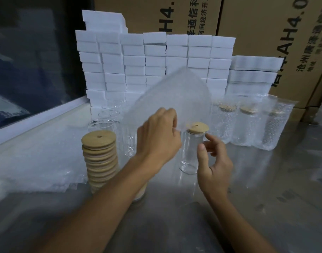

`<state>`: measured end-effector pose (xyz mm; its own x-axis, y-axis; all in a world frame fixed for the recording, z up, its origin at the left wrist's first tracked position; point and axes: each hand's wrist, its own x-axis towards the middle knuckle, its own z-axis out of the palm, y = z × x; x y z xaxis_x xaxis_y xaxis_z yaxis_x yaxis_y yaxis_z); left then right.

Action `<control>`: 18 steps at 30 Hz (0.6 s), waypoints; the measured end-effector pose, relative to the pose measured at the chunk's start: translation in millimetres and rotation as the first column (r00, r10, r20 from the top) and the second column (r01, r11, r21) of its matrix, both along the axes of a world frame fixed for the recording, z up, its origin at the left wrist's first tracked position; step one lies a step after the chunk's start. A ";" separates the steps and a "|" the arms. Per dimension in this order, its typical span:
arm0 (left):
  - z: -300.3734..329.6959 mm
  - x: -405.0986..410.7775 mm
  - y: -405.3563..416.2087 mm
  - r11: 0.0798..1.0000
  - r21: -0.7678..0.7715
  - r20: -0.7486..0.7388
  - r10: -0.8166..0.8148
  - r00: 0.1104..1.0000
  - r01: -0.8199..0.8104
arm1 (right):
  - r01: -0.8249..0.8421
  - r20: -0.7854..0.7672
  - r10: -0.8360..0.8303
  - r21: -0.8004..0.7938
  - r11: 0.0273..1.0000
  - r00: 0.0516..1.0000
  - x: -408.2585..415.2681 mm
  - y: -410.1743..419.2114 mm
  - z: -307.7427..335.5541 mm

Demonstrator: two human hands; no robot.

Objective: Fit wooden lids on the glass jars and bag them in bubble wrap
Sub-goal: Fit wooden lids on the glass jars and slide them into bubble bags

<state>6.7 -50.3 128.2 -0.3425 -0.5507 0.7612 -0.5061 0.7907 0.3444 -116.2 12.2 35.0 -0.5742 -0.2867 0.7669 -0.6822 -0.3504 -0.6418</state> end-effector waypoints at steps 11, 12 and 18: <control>-69.0 -5.6 -8.3 0.995 0.084 0.397 0.020 0.918 -0.058 | 0.106 -0.056 -0.104 0.029 0.994 0.993 -3.9 -7.1 -1.8; -69.1 -6.0 -9.4 0.989 0.123 0.415 0.022 0.909 -0.080 | 0.087 -0.071 -0.083 0.048 0.995 0.994 -3.4 -7.8 -3.0; -67.2 -9.3 -13.8 0.889 0.450 -0.022 -0.086 0.996 0.087 | 0.078 -0.155 -0.056 0.138 0.987 0.986 -3.9 -12.7 -10.6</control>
<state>-2.6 -64.1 61.0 -0.4037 -0.8028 0.4389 -0.4419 0.5911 0.6748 -120.1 -0.5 24.5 -0.4767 -0.3644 0.8000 -0.7935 -0.2132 -0.5700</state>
